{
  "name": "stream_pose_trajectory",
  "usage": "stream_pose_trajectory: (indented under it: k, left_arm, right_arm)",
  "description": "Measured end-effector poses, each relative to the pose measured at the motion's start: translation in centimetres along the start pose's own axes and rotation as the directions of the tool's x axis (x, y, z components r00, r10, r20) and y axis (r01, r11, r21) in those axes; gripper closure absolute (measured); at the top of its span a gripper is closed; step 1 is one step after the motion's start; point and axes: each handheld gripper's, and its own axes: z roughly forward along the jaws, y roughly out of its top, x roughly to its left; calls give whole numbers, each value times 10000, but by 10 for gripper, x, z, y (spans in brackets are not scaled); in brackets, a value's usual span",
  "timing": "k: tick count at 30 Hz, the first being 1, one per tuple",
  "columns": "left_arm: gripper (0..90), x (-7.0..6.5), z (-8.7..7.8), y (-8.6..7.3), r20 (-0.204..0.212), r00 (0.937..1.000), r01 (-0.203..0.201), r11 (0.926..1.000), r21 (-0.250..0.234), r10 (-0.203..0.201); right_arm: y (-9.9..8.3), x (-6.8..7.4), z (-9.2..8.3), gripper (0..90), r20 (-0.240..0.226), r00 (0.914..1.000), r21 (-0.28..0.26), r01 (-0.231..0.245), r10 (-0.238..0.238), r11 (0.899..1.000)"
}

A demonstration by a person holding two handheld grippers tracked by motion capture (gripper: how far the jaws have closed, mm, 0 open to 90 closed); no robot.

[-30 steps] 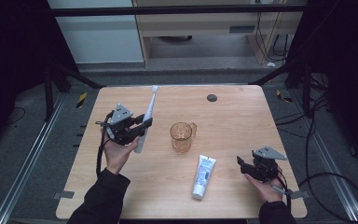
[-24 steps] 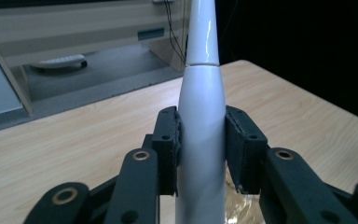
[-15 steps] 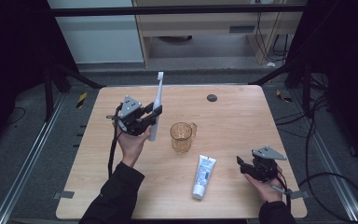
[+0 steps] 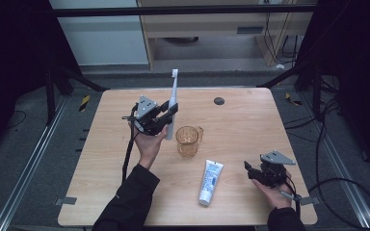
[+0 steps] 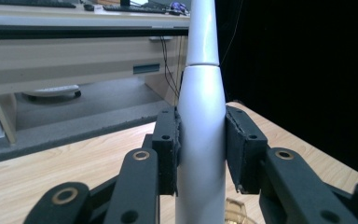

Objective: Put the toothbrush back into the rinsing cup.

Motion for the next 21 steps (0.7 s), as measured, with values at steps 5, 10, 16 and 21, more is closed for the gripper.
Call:
stream_pose_trajectory:
  k: [5, 10, 16, 21]
  left_arm:
    - [668, -5, 7, 0, 112, 9999, -19, 9998, -215, 21]
    - [668, -7, 12, -1, 205, 9998, 16, 9993, -361, -9]
    - [668, -10, 21, -5, 340, 9994, -51, 9994, -334, 62]
    - [668, -12, 27, -9, 469, 9989, -35, 9995, -304, 50]
  right_arm:
    - [0, 0, 0, 329, 10, 10000, 19, -6, 6, 10000]
    - [-1, -1, 0, 328, 17, 10000, 27, -15, 15, 10000]
    - [-1, -1, 0, 328, 15, 10000, 32, 22, -22, 10000]
    - [-1, -1, 0, 328, 1, 10000, 41, -3, 3, 10000]
